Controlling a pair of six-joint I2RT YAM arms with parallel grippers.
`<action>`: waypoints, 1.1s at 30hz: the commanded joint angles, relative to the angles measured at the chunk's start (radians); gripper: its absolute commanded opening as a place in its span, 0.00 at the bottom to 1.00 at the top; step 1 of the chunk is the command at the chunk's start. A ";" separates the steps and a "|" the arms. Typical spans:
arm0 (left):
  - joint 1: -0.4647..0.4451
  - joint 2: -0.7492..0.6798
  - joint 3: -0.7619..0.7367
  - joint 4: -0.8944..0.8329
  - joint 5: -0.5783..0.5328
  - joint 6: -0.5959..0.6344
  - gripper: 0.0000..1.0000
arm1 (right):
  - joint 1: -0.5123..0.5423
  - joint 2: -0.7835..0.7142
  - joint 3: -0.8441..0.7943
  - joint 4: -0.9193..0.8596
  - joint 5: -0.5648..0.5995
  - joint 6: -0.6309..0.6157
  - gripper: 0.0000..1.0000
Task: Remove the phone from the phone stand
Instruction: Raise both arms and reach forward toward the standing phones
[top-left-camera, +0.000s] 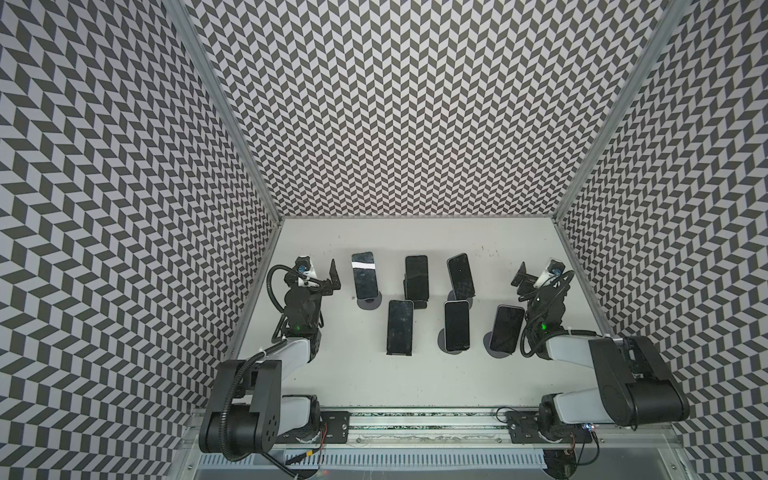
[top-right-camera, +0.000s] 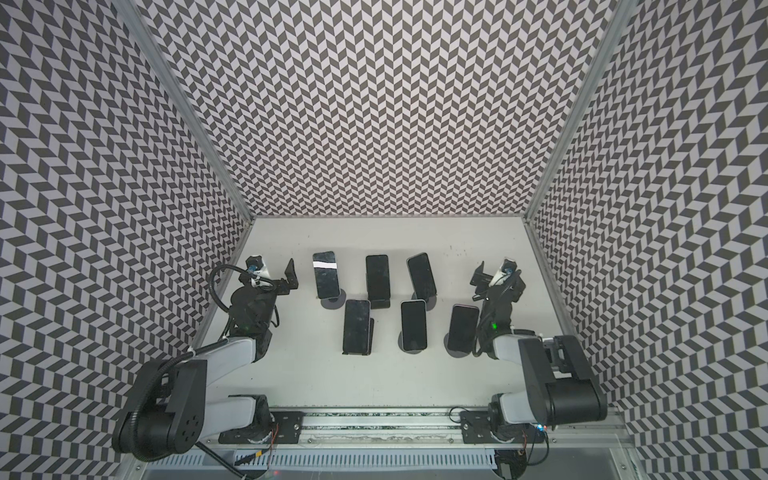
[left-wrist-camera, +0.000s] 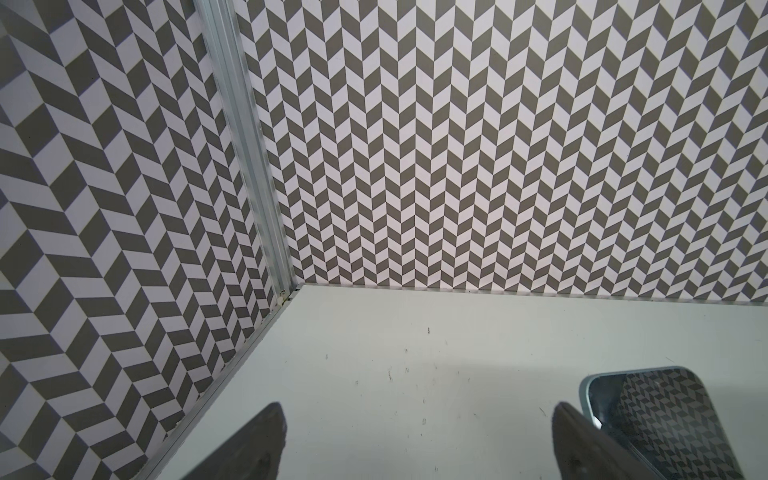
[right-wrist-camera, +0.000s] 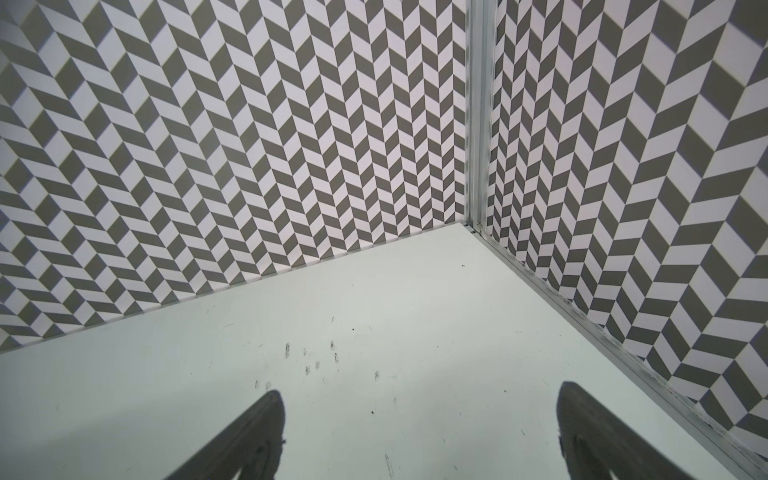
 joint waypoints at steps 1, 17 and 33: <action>-0.011 -0.030 0.057 -0.070 -0.021 -0.011 1.00 | -0.005 -0.053 0.027 0.006 0.031 0.013 0.99; -0.070 -0.220 0.314 -0.476 -0.076 0.014 0.97 | -0.004 -0.187 0.415 -0.508 -0.008 0.084 0.99; -0.449 -0.255 0.719 -0.965 -0.185 -0.210 0.84 | 0.042 -0.347 0.810 -1.270 -0.324 0.414 0.92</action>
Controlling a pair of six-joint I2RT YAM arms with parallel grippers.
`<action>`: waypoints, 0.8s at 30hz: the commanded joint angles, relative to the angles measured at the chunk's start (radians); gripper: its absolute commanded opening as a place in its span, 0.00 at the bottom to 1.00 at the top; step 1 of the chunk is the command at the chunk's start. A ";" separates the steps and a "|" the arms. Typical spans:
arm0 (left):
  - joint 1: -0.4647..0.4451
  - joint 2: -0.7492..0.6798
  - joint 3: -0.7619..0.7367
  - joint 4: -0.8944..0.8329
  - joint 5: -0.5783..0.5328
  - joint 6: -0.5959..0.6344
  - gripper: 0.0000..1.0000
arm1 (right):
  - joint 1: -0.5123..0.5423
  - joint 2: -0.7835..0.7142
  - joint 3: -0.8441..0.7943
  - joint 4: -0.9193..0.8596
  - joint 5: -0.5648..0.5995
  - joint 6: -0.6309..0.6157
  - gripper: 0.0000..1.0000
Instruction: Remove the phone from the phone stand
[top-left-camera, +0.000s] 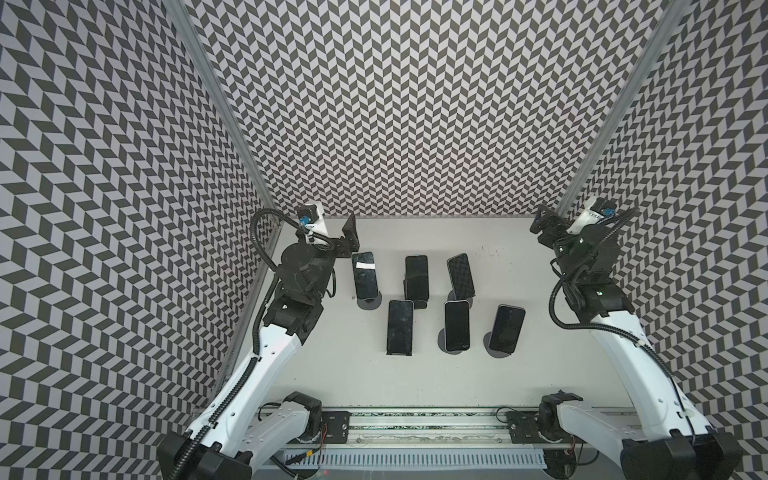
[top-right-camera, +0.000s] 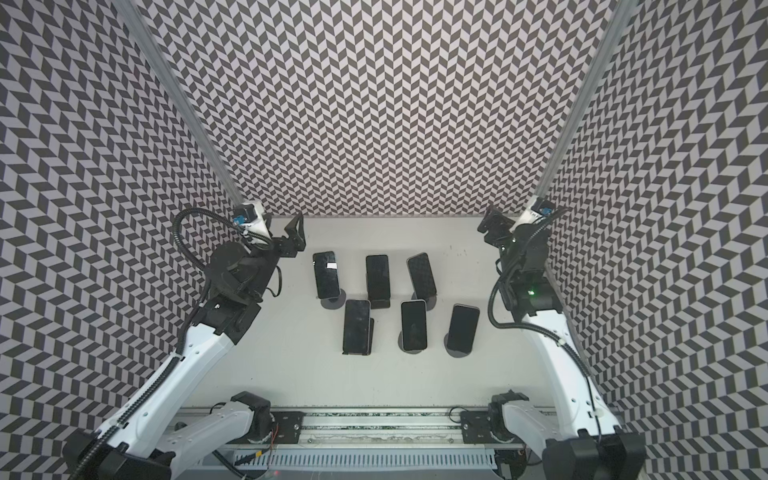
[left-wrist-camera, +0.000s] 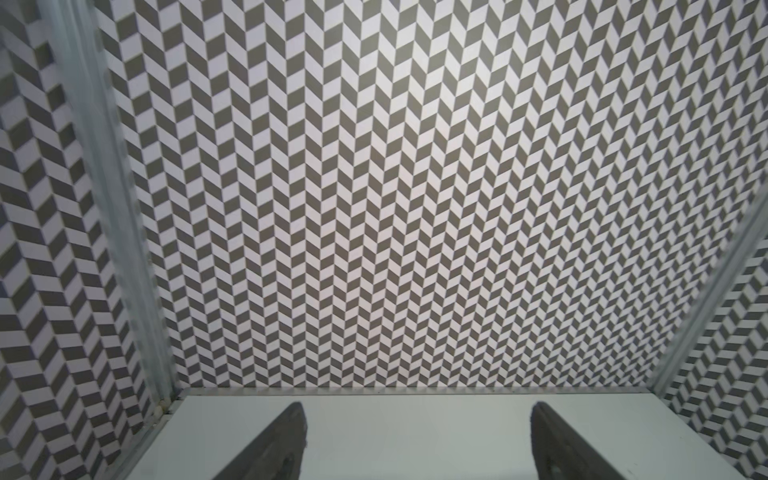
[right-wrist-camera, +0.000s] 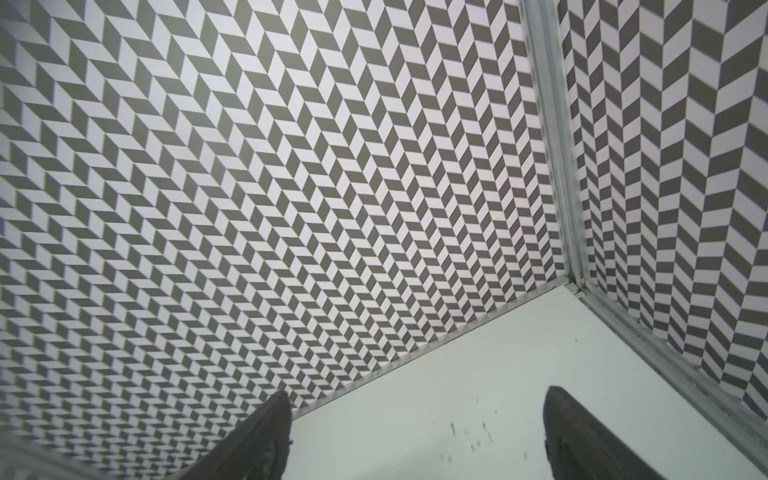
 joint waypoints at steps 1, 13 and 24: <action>-0.127 0.015 0.091 -0.179 -0.080 -0.062 0.85 | 0.044 -0.013 0.075 -0.201 -0.083 0.051 0.92; -0.547 0.061 0.186 -0.379 -0.167 -0.147 0.85 | 0.224 -0.115 0.236 -0.714 -0.168 0.033 0.93; -0.733 0.043 0.124 -0.419 -0.053 -0.138 0.87 | 0.227 -0.199 0.207 -0.940 -0.254 0.044 0.89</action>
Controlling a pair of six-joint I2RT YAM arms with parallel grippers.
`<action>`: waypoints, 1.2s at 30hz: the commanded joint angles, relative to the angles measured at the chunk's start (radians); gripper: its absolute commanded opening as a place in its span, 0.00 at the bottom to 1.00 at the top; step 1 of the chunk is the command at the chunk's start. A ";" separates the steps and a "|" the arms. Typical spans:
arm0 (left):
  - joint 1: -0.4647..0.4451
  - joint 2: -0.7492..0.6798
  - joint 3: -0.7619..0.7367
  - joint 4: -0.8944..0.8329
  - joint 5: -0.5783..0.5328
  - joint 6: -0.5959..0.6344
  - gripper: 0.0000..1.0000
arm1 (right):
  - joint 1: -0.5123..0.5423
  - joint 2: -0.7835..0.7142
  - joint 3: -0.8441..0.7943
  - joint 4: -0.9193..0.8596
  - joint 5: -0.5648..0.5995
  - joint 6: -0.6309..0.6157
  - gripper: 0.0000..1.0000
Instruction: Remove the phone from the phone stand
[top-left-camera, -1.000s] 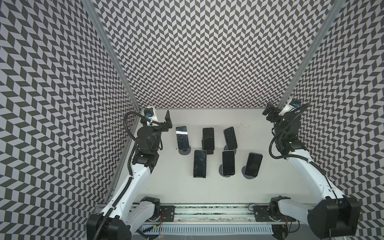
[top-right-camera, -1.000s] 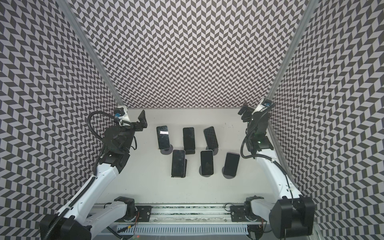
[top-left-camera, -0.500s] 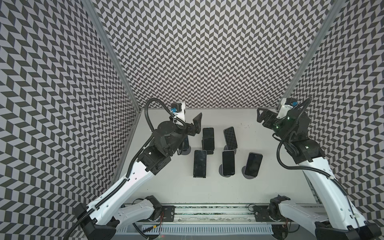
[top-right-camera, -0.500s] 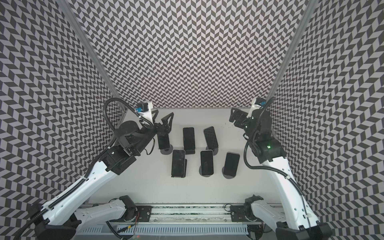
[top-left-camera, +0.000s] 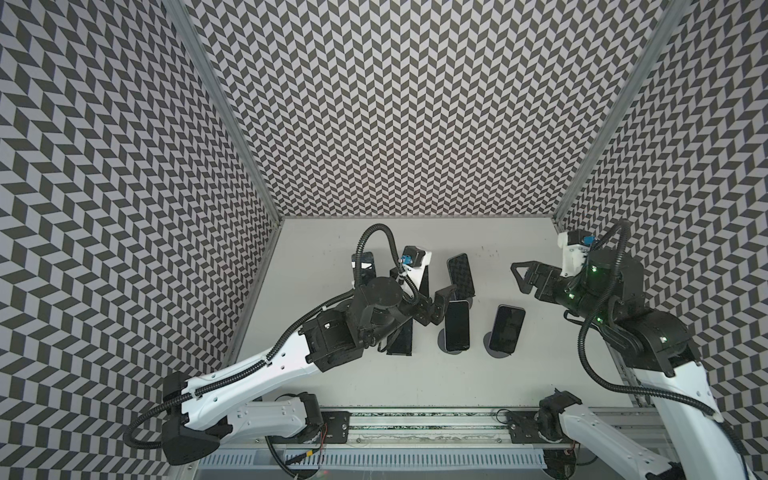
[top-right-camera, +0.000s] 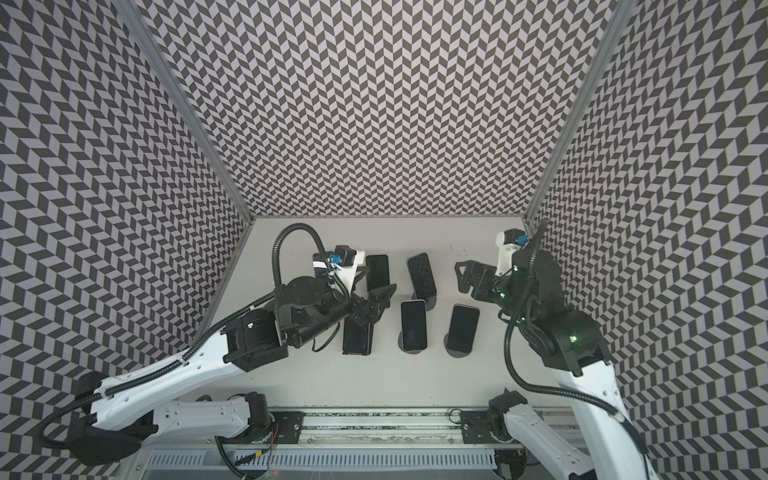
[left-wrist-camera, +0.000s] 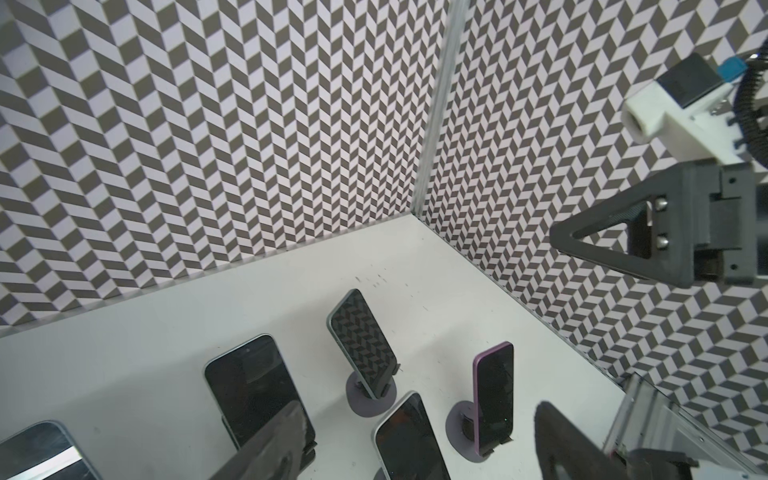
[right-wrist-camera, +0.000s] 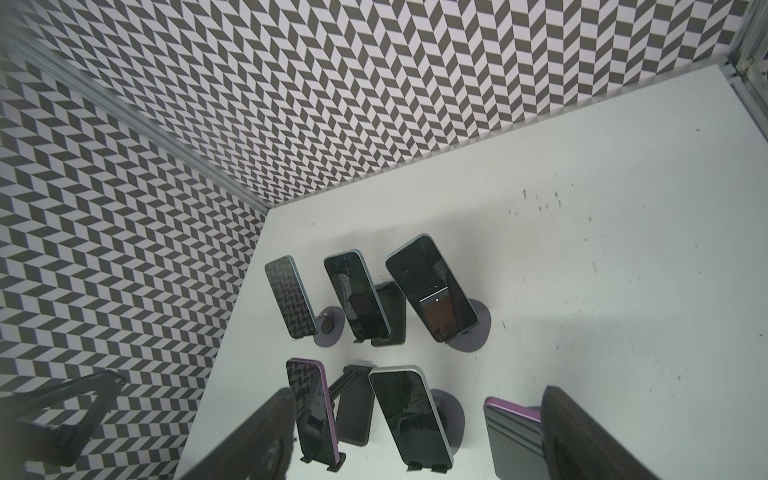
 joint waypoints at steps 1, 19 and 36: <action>-0.003 -0.052 -0.045 -0.015 0.075 0.004 0.87 | 0.005 0.001 -0.012 -0.095 0.001 0.026 0.89; -0.001 -0.209 -0.315 0.173 0.307 0.196 0.92 | 0.331 0.077 -0.098 -0.249 0.263 0.391 0.84; 0.001 -0.100 -0.317 0.222 0.418 0.371 0.99 | 0.494 -0.022 -0.236 -0.252 0.375 0.500 0.75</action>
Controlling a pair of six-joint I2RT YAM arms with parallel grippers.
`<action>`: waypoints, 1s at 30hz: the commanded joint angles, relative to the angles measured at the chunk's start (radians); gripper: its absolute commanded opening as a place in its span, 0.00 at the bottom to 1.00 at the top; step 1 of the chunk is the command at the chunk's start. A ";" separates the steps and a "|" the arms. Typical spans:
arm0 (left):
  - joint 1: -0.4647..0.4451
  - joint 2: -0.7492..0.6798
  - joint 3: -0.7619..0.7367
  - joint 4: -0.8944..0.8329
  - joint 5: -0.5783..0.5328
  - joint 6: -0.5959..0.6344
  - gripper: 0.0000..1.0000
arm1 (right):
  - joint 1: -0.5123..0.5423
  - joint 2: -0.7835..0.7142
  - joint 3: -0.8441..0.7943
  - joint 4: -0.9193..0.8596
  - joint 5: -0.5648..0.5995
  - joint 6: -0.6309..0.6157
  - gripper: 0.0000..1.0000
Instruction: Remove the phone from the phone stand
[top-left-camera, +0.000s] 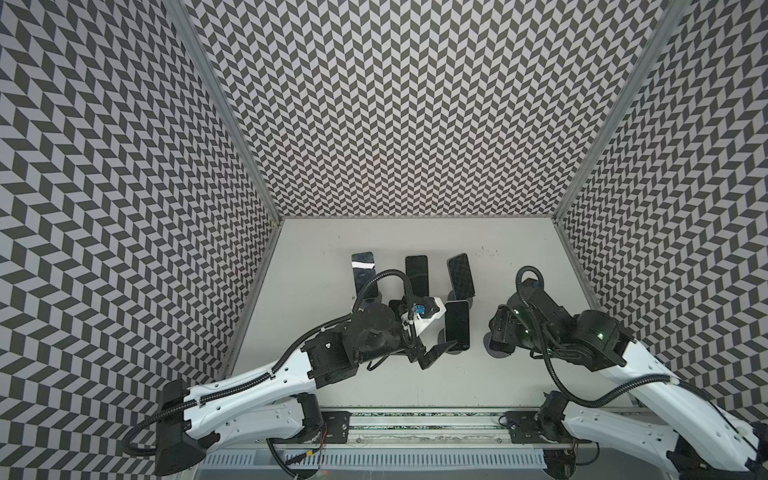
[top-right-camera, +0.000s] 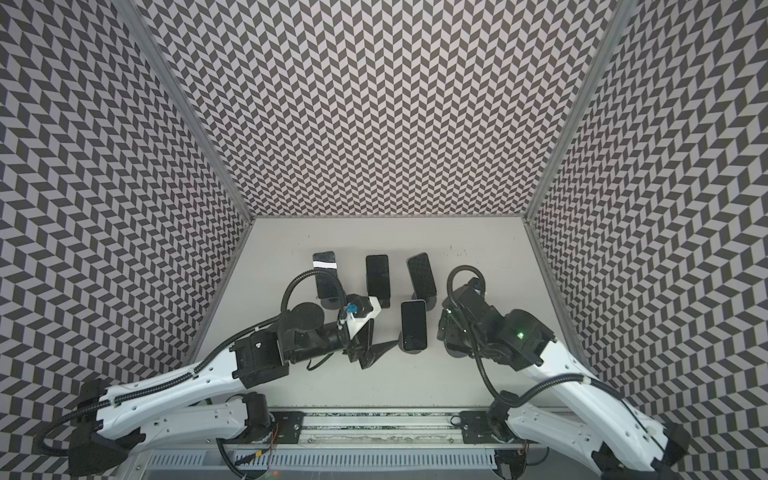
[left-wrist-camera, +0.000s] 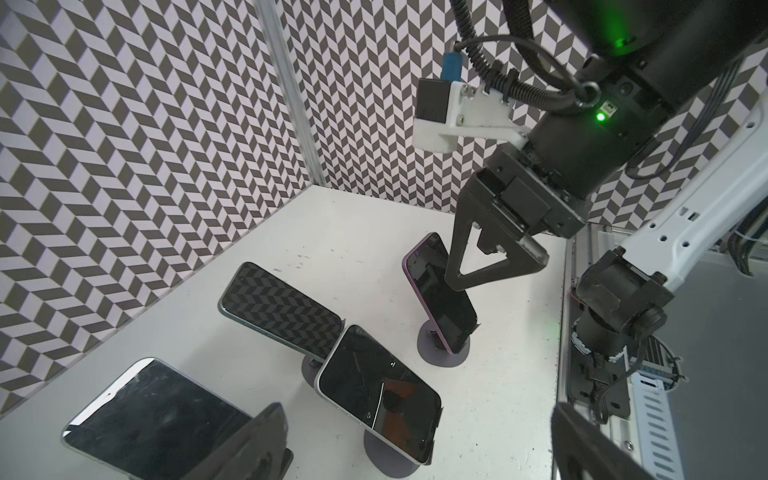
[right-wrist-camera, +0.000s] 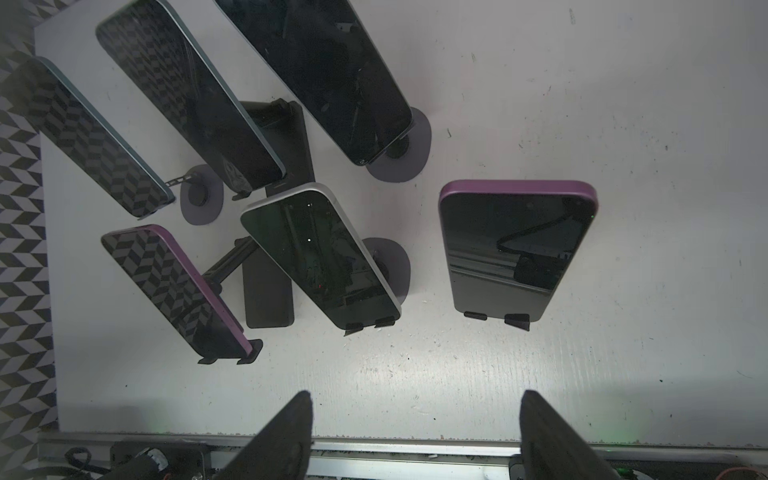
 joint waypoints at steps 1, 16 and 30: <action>0.001 0.011 -0.012 0.076 0.059 0.004 0.99 | 0.004 -0.054 -0.025 0.005 0.055 0.033 0.75; 0.000 0.154 -0.049 0.250 0.032 -0.002 1.00 | 0.004 -0.079 -0.041 0.002 0.151 0.001 0.82; 0.001 0.173 -0.026 0.235 0.114 0.118 1.00 | 0.004 -0.082 -0.004 -0.002 0.193 -0.002 0.86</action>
